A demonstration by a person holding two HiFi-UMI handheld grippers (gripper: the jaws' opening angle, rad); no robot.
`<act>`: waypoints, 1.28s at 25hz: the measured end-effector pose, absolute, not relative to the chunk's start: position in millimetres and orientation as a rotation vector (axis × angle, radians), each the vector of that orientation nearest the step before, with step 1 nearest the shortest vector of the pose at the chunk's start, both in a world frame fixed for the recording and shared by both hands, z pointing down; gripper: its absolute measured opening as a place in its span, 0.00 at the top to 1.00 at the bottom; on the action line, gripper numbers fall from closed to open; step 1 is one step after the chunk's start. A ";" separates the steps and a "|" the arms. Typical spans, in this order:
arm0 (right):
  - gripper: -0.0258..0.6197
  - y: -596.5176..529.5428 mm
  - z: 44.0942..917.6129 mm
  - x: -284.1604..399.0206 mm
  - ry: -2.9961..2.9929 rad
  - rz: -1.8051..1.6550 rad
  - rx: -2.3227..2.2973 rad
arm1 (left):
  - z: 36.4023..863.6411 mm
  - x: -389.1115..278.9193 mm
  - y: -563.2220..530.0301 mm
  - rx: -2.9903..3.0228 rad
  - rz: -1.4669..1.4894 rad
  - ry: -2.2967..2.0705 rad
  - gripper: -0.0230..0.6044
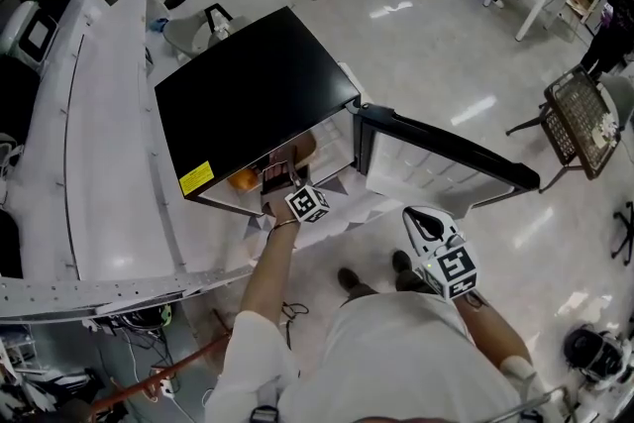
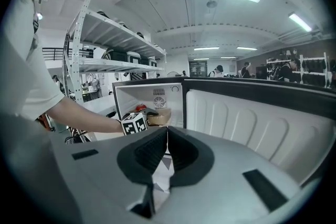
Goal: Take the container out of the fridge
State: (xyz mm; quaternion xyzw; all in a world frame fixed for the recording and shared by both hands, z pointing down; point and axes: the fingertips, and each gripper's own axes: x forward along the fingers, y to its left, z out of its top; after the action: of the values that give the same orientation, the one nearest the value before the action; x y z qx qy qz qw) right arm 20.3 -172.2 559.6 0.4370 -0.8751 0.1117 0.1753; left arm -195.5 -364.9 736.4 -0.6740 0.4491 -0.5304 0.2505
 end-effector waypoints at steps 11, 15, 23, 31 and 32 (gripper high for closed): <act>0.94 -172.4 557.4 12.0 -2.521 0.306 1.190 | 703.6 -187.6 -344.5 -1.910 -1.335 1.251 0.60; 0.95 -172.6 555.3 4.8 -2.545 0.295 1.155 | 695.0 -188.1 -332.8 -1.945 -1.313 1.272 0.60; 0.95 -175.2 550.5 -5.8 -2.585 0.266 1.087 | 664.6 -180.3 -310.3 -2.000 -1.216 1.321 0.61; 0.95 -176.0 549.2 -14.3 -2.614 0.266 1.028 | 635.3 -167.1 -279.8 -2.216 -1.042 1.462 0.61; 0.95 -175.7 549.0 -15.8 -2.619 0.264 1.019 | 631.9 -166.6 -276.3 -2.230 -1.023 1.476 0.61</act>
State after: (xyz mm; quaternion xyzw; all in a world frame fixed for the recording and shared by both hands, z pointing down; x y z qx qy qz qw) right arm -15.8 -175.7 549.0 0.3565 -0.9161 0.0923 0.1588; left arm -166.6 -276.3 631.9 -0.7713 0.5106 -0.3539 0.1387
